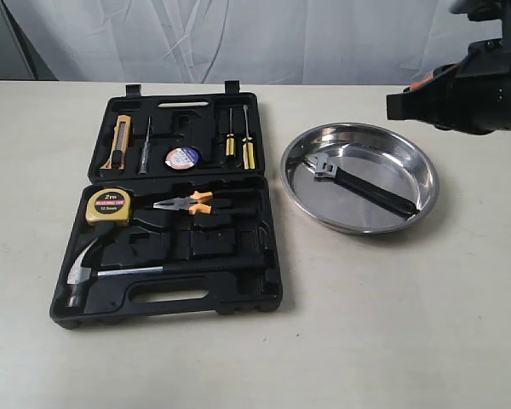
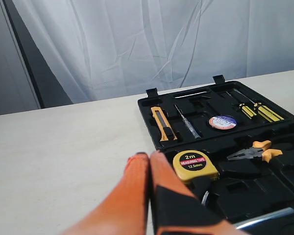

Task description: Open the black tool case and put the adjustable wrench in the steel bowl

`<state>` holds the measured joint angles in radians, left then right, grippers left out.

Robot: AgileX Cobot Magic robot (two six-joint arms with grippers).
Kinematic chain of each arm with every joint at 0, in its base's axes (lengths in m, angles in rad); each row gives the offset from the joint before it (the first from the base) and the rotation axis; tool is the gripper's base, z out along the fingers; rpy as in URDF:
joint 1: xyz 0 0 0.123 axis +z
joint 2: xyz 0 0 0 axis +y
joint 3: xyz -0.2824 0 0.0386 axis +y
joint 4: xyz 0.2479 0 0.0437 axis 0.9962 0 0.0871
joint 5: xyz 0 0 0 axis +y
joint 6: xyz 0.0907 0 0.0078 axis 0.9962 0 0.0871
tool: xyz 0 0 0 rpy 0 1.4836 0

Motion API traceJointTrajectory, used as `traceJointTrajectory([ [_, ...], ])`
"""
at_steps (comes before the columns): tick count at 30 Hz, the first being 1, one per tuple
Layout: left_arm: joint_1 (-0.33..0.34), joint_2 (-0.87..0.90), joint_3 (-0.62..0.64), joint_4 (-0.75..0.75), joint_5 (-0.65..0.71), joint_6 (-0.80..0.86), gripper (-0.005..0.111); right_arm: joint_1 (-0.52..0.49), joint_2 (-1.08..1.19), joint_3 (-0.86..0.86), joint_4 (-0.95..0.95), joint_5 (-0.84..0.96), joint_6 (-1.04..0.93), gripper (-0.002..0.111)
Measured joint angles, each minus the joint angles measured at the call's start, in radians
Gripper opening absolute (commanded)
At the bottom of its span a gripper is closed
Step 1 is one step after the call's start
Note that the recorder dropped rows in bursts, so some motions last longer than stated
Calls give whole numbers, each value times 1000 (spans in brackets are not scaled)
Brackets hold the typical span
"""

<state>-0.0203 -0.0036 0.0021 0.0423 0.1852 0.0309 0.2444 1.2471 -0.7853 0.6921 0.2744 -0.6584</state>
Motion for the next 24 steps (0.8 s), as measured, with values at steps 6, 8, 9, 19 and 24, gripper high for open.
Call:
traceJointTrajectory([
  [6,0,0,0,0,0,0,0,0,-112,90,43,-2,2,0],
  [8,0,0,0,0,0,0,0,0,-150,131,45,0,4,0],
  [9,0,0,0,0,0,0,0,0,-173,151,47,6,4,0],
  [19,0,0,0,0,0,0,0,0,-295,204,89,77,35,0],
  [24,0,0,0,0,0,0,0,6,-335,204,96,26,53,0],
])
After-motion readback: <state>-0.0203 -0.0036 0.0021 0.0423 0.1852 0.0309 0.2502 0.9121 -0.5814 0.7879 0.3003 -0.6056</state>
